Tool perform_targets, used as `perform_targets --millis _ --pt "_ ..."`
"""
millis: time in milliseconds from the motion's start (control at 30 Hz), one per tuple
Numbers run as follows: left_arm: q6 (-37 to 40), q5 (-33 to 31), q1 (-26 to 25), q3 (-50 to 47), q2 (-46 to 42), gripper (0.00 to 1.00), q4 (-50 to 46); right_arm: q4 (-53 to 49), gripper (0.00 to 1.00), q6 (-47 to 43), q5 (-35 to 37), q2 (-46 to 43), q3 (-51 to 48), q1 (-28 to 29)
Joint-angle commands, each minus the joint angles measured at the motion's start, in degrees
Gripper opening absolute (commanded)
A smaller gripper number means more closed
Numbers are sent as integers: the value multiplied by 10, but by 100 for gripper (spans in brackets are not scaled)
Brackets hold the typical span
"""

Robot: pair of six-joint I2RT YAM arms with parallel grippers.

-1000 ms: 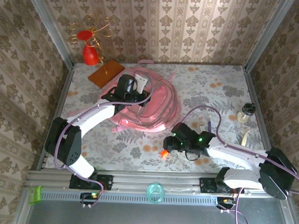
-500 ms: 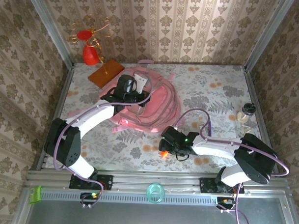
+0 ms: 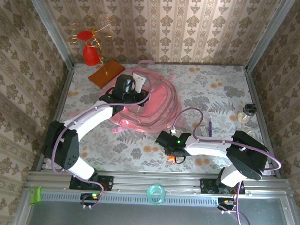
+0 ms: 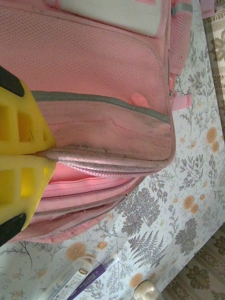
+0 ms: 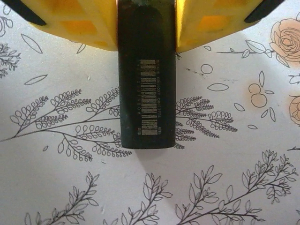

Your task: Pack books, pencil case, and school supplies into a backpack

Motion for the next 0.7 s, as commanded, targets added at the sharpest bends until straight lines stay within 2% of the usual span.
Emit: perform_targets --millis 0,67,133,267,367,567,667 --pt "-9 -3 7 -8 -37 0 27 34 23 6 81 -4 -9 -10" --pt "-18 0 6 -14 -40 0 33 36 16 6 85 -26 -21 -20" --pt "-31 3 6 -22 -43 0 43 29 14 -2 94 -58 -26 -27" --pt "-70 16 7 -32 -47 0 63 17 13 -42 114 -143 1 -33" --pt "-110 31 9 -31 -55 0 77 46 13 -75 89 -169 44 -51" --pt "-168 70 10 -14 -68 0 92 185 13 -95 -45 -118 110 -152" --pt "-183 79 12 -2 -71 0 88 218 13 -100 -83 -66 163 -179"
